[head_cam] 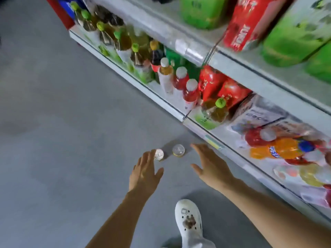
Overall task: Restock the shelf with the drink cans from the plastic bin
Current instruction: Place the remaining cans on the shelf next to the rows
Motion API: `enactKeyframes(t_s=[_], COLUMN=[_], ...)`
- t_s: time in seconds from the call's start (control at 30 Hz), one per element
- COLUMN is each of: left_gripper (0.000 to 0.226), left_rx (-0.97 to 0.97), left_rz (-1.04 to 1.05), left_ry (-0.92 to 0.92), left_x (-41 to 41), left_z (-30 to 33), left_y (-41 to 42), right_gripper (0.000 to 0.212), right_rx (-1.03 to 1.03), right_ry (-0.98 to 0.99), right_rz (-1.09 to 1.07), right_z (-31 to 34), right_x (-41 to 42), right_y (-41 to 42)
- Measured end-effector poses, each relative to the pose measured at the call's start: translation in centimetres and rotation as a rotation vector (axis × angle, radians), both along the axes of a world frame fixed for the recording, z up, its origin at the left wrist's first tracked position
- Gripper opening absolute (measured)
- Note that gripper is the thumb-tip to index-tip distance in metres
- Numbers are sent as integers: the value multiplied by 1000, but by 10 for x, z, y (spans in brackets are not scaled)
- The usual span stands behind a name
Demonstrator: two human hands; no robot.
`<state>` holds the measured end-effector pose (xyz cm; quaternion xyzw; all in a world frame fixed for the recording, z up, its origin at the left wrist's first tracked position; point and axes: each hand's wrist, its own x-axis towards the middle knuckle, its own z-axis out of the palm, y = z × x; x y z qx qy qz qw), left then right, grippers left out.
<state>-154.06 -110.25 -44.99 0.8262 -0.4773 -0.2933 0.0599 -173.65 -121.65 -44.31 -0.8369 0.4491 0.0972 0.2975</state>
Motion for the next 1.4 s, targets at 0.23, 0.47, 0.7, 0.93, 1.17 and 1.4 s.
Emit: enactKeyframes(t_s=[0.23, 0.47, 0.7, 0.93, 1.17, 1.4], left_gripper=[77, 82, 67, 67, 72, 68], left_rx=[104, 56, -23, 6, -15, -76], left_rz=[-62, -136, -48, 103, 55, -71], left_ry=[25, 65, 104, 222, 300, 316], left_x=[35, 39, 40, 23, -2, -33], left_z=[-169, -245, -245, -136, 49, 239], left_y=[-8, -19, -23, -1, 25, 48], right_gripper=[75, 73, 56, 73, 63, 57], right_rx=[63, 40, -34, 156, 276, 283], right_ry=[92, 154, 175, 48, -127, -343], right_rz=[79, 153, 86, -82, -297, -417], right_z=[-156, -238, -234, -122, 47, 237], right_x=[38, 67, 69, 39, -5, -50], right_y=[-18, -22, -23, 6, 65, 101])
